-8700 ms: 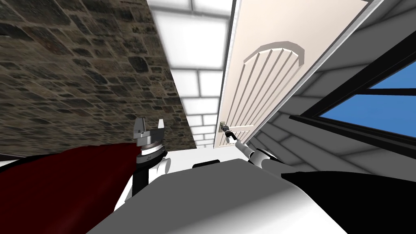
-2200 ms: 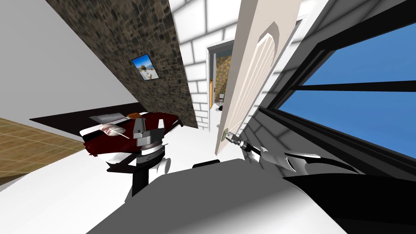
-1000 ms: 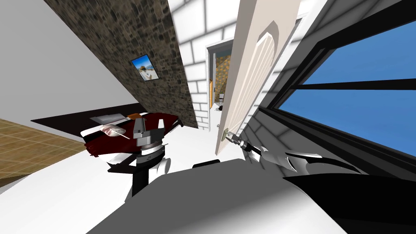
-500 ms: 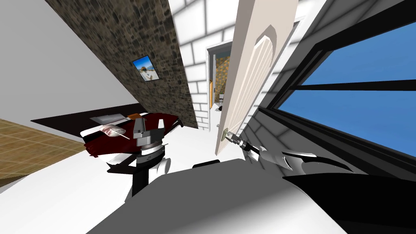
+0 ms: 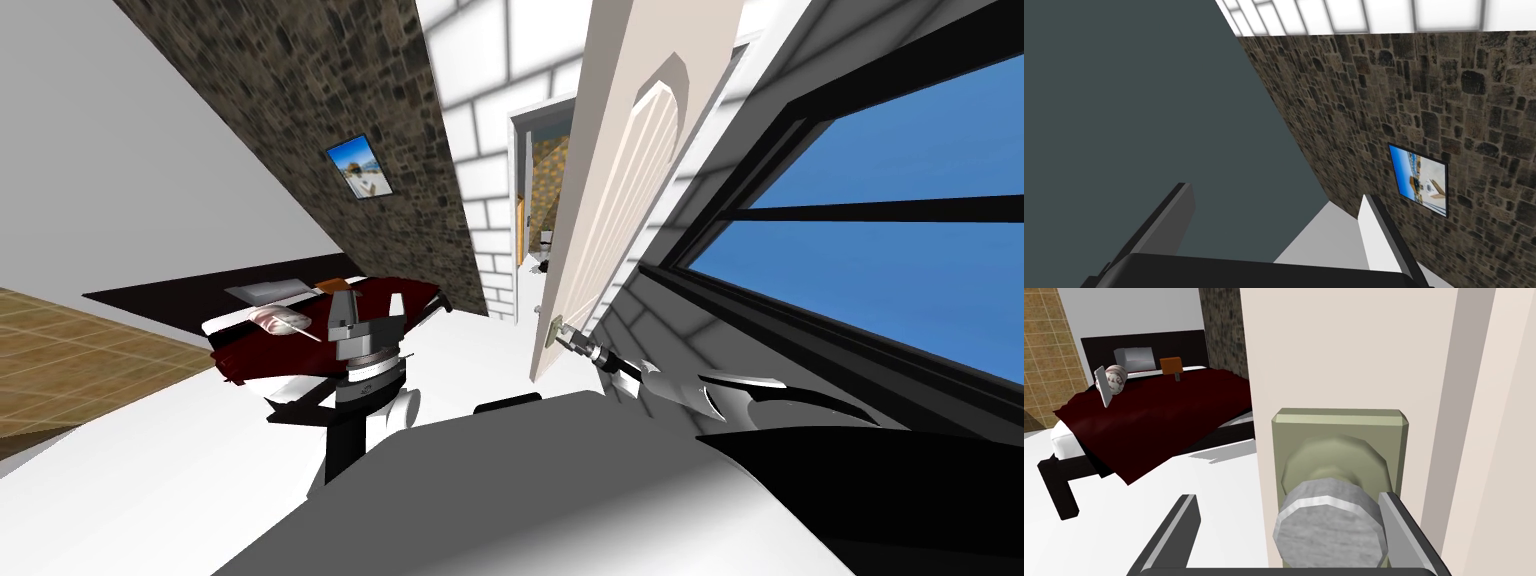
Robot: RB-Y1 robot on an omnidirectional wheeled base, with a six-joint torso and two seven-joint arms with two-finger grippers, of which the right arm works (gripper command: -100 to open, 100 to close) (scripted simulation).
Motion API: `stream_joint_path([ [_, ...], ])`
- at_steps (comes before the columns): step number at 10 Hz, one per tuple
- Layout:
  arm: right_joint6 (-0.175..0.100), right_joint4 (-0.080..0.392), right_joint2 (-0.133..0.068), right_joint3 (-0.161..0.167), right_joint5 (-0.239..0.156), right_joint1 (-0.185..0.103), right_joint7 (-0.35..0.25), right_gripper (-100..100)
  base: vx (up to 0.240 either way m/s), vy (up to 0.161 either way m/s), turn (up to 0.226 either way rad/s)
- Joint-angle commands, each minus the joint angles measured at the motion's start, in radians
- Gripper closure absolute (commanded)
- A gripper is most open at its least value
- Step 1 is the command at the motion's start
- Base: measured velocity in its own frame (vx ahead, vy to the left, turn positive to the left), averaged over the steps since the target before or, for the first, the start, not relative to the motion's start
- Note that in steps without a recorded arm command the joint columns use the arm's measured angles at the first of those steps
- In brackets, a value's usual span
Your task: Pull the door open
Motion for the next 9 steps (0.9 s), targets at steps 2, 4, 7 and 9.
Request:
stream_joint_path([
  [2, 0.004, -0.029, 0.029, 0.028, 0.019, 0.013, 0.001, 100, 0.005, -0.004, -0.017],
  [4, 0.004, -0.029, 0.029, 0.028, 0.019, 0.013, 0.001, 100, -0.006, 0.0, 0.008],
  [7, -0.041, 0.001, -0.027, 0.02, 0.016, 0.034, -0.001, 100, -0.04, -0.125, -0.082],
  [9, -0.067, 0.011, -0.039, 0.031, 0.025, 0.048, -0.007, 100, -0.028, -0.107, -0.05],
])
